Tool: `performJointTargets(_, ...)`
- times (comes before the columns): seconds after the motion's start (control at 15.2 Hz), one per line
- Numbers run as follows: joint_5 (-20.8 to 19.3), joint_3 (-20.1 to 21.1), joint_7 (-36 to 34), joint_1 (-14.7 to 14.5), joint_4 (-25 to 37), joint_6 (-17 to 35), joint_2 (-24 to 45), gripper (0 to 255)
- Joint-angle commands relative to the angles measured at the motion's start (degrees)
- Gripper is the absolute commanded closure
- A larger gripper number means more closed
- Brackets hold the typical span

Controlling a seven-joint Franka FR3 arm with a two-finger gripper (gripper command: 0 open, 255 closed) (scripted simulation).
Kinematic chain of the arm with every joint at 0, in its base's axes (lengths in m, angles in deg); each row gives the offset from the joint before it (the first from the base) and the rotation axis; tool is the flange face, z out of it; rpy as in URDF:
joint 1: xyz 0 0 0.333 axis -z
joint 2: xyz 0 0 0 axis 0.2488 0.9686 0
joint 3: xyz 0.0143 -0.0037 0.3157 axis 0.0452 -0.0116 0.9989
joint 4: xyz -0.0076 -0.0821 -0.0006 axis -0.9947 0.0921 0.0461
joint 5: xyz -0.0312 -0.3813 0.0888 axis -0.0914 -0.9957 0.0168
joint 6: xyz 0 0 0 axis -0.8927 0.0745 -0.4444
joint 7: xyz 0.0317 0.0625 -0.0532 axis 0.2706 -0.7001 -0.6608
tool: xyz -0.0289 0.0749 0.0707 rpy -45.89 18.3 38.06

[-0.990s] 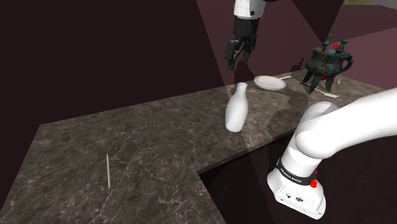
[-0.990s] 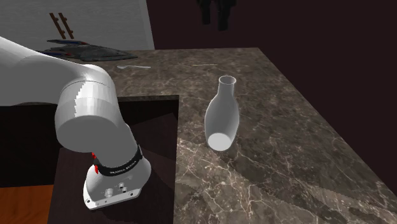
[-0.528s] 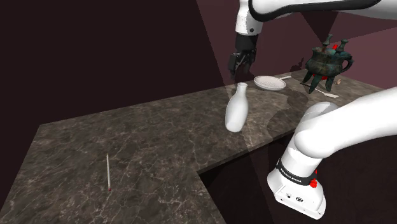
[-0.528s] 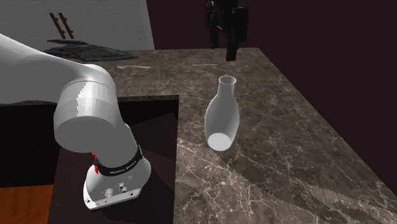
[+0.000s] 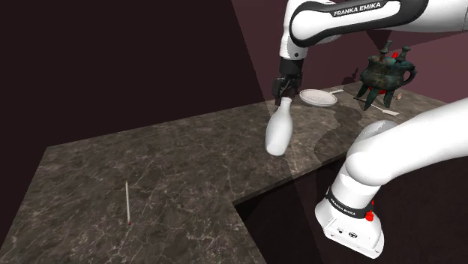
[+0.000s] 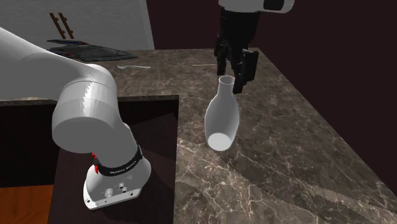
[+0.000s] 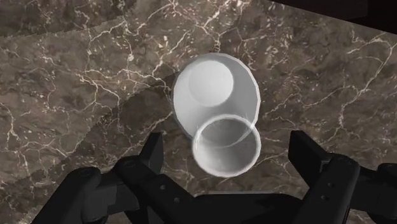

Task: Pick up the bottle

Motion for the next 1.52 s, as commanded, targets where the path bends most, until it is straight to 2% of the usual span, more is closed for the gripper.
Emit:
performJointTargets(0.0, -0.15, -0.24, 0.08, 0.08, -1.45, 1.73, 0.29, 0)
performJointTargets(0.26, -0.29, -0.4, 0.04, 0.14, -3.28, 3.81, 0.53, 0)
performJointTargets(0.33, -0.26, -0.34, -0.02, 0.11, -3.32, 3.81, 0.5, 255)
performJointTargets(0.92, -0.29, -0.39, 0.04, 0.14, -3.28, 3.81, 0.53, 255)
performJointTargets(1.45, 0.14, 0.08, 0.16, -0.03, 2.6, -2.51, 0.09, 255)
